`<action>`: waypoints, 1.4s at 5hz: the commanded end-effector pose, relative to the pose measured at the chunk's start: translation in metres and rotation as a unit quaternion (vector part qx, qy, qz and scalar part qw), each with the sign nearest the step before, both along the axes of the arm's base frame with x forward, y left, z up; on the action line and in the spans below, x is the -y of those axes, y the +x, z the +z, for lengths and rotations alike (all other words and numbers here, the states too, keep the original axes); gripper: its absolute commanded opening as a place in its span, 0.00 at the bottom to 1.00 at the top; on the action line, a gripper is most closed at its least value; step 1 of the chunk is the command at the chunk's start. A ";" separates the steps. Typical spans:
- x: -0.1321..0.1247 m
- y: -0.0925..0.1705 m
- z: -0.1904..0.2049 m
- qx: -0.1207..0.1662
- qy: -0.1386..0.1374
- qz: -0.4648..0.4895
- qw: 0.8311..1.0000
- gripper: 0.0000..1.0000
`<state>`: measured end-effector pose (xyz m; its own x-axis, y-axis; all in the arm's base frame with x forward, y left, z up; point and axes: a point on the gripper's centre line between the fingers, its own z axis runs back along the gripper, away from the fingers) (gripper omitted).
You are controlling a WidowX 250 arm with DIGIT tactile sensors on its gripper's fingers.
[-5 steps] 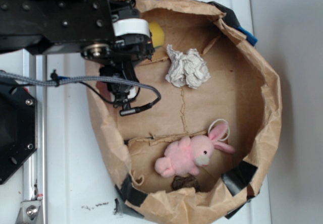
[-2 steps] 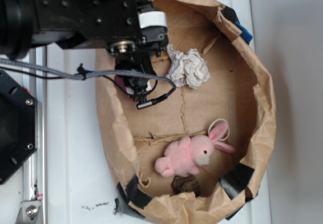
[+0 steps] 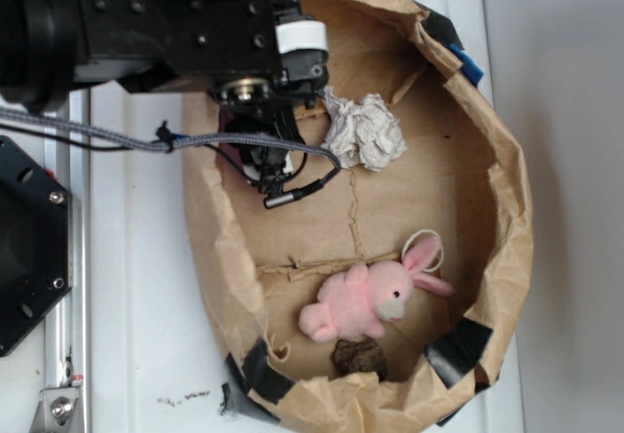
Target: Grab the green sponge.
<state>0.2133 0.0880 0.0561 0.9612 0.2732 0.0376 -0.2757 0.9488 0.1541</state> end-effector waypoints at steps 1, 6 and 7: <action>-0.019 0.005 0.012 0.017 0.016 0.037 0.999 1.00; -0.037 0.014 0.005 0.006 0.043 0.076 0.996 1.00; -0.035 0.017 -0.003 0.004 0.029 0.055 0.998 1.00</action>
